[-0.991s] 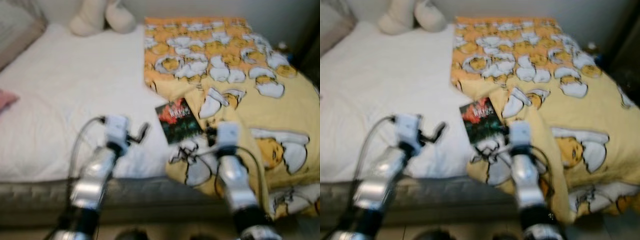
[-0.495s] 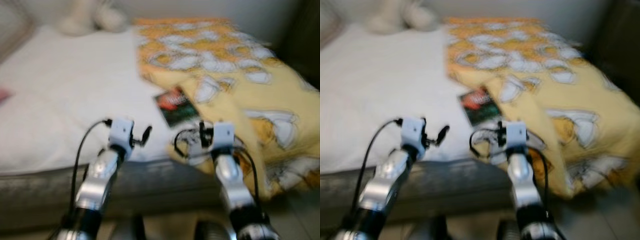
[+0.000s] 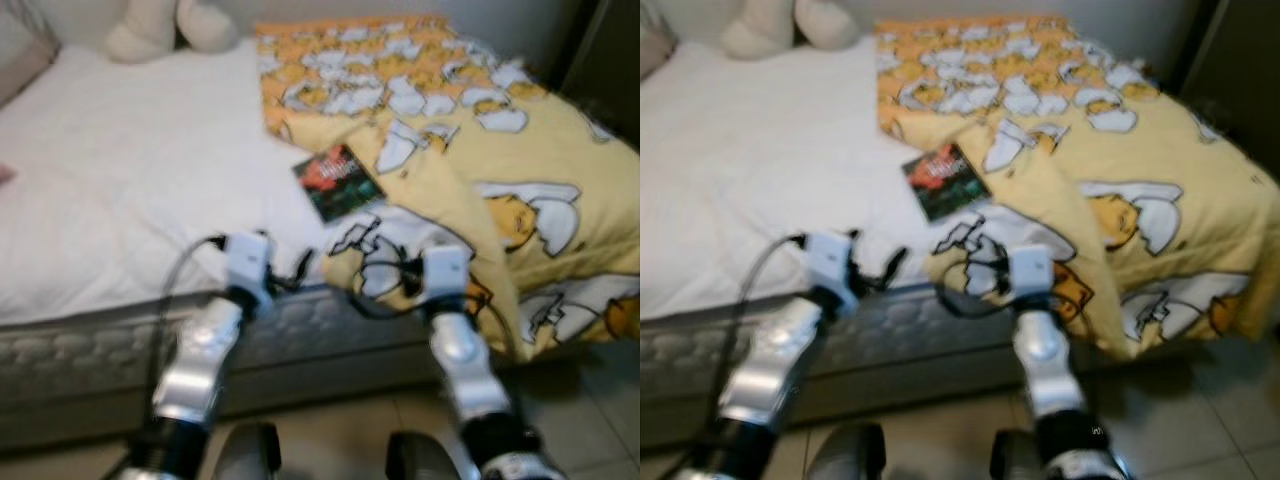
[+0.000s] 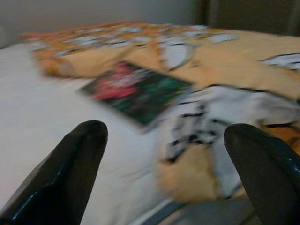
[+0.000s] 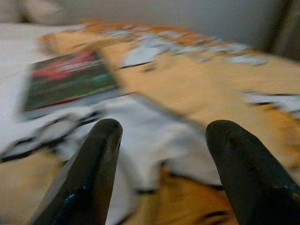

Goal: Clean up the room

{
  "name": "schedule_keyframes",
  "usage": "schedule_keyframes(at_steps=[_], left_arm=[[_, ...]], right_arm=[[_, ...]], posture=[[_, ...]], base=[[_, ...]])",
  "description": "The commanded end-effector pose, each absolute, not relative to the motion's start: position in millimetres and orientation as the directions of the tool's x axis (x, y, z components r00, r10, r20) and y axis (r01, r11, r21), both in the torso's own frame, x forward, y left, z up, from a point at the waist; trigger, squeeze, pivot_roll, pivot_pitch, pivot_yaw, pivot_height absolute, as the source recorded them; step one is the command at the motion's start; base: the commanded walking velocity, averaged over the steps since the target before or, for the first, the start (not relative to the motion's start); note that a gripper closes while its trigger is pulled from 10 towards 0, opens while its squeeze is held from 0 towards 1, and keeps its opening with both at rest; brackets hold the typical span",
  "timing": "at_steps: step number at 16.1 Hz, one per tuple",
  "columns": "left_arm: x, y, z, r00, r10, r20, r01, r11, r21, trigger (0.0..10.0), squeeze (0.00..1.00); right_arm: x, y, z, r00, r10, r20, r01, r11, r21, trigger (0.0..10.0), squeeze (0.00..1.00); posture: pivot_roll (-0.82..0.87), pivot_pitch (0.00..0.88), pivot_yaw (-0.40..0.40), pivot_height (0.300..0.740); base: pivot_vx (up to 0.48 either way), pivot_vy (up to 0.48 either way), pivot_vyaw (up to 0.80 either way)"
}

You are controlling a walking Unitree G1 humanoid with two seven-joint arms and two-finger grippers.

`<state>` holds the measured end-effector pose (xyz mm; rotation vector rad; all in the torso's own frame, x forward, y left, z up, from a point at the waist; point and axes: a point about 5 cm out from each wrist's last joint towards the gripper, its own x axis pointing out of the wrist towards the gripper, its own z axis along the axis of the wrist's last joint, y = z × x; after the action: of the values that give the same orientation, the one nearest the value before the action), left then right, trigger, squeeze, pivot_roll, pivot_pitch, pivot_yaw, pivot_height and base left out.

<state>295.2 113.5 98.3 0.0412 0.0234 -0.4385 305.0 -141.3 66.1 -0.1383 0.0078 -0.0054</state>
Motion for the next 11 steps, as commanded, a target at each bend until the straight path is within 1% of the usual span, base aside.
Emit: schedule_keyframes(at_steps=[1, 3, 4, 6, 11], left_arm=[[297.4, 122.1, 107.2, 0.915, -0.404, 0.003, 0.403, 0.913, 0.065, 10.0, 0.0], [297.6, 122.3, 112.1, 0.922, -0.387, 0.025, 0.385, 0.921, 0.064, 10.0, 0.0], [297.5, 122.0, 112.4, 0.921, -0.389, 0.028, 0.388, 0.92, 0.053, 10.0, 0.0], [295.8, 120.7, 113.5, 0.923, -0.383, 0.036, 0.382, 0.924, 0.018, 10.0, 0.0], [295.4, 117.9, 113.1, 0.921, -0.389, 0.03, 0.389, 0.921, 0.002, 10.0, 0.0]], right_arm=[[310.7, -131.9, 81.8, 0.998, 0.015, 0.061, -0.007, 0.992, -0.129, 10.0, 0.0], [311.3, -128.6, 93.6, 0.993, 0.047, 0.113, -0.03, 0.989, -0.147, 10.0, 0.0], [311.2, -128.6, 94.0, 0.992, 0.048, 0.114, -0.031, 0.989, -0.146, 10.0, 0.0], [309.3, -130.6, 92.2, 0.993, 0.046, 0.109, -0.029, 0.988, -0.152, 10.0, 0.0], [307.0, -131.2, 88.5, 0.996, 0.047, 0.081, -0.034, 0.988, -0.154, 10.0, 0.0]], posture=[[0.0, 0.0, 0.041, 0.653], [-0.01, 0.016, 0.029, 0.653], [-0.01, 0.016, 0.029, 0.653], [-0.01, 0.027, 0.019, 0.653], [-0.01, 0.026, 0.019, 0.653]], base=[[0.45, 0.0, 0.0], [0.0, 0.0, 0.0], [0.0, 0.0, 0.0], [0.403, 0.0, 0.0], [0.451, 0.0, 0.0]])
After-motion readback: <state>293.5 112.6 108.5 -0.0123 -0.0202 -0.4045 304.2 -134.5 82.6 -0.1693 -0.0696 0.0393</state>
